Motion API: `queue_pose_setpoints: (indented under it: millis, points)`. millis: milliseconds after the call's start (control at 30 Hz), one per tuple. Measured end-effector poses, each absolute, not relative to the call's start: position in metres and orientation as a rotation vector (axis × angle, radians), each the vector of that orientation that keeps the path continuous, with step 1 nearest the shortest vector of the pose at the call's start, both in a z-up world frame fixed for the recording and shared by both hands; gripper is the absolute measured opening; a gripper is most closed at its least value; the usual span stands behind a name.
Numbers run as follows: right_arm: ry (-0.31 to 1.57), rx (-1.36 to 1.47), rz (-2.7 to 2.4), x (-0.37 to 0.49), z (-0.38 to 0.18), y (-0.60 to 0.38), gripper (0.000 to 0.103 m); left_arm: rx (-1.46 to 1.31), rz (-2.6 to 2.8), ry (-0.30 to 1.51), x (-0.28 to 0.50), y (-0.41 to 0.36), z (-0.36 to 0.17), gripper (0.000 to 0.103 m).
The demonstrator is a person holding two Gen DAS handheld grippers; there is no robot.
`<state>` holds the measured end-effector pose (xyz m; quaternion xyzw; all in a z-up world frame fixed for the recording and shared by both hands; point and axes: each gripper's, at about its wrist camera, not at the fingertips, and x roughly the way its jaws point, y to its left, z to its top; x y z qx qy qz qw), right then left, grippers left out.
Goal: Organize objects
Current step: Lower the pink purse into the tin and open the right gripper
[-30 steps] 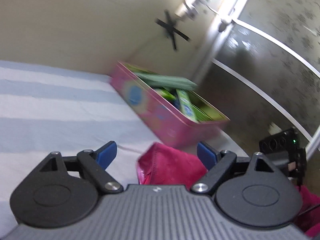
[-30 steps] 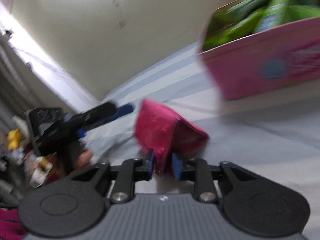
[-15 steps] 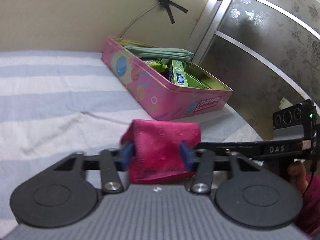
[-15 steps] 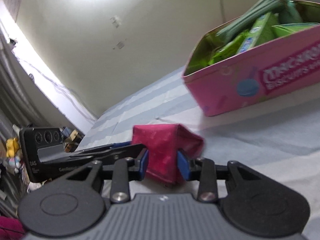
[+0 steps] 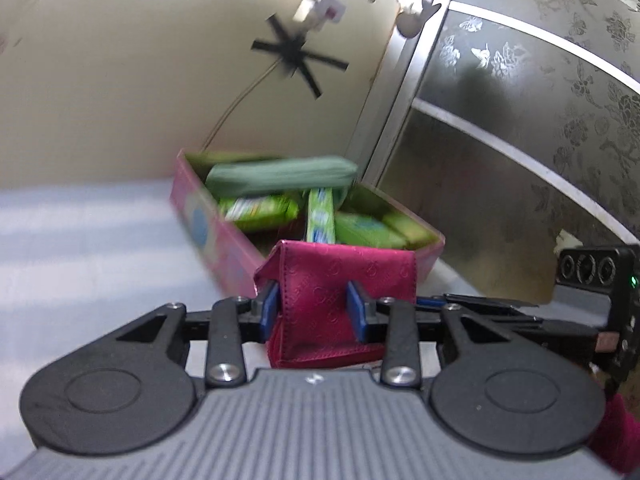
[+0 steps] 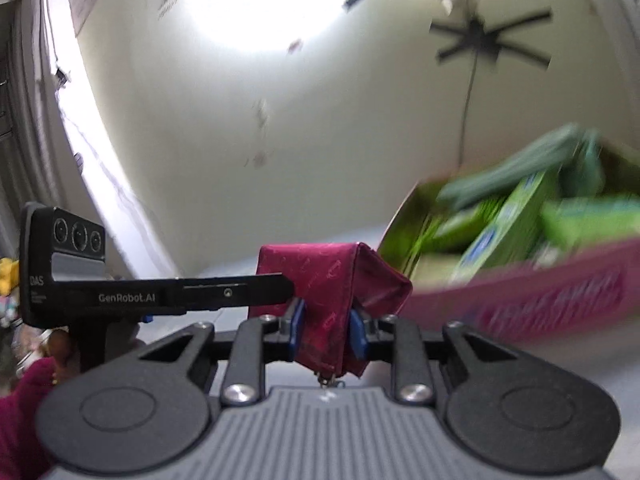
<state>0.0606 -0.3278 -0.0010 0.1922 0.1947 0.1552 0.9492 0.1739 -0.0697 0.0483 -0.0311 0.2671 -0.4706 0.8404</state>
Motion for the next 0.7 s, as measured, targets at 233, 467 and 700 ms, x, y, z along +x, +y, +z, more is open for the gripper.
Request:
queue_pose_setpoints:
  millis: [233, 467, 700]
  points:
    - [0.336, 0.284, 0.136, 0.095, 0.008, -0.35, 0.023, -0.057, -0.984, 0.564, 0.225, -0.132, 0.051, 0.041]
    - [0.38, 0.273, 0.13, 0.154, -0.01, -0.364, 0.029, -0.011, -0.841, 0.613, 0.263, -0.164, 0.033, 0.051]
    - [0.316, 0.339, 0.082, 0.153, -0.02, -0.378, 0.042, 0.012, -0.742, 0.593, 0.259, -0.168, 0.029, 0.056]
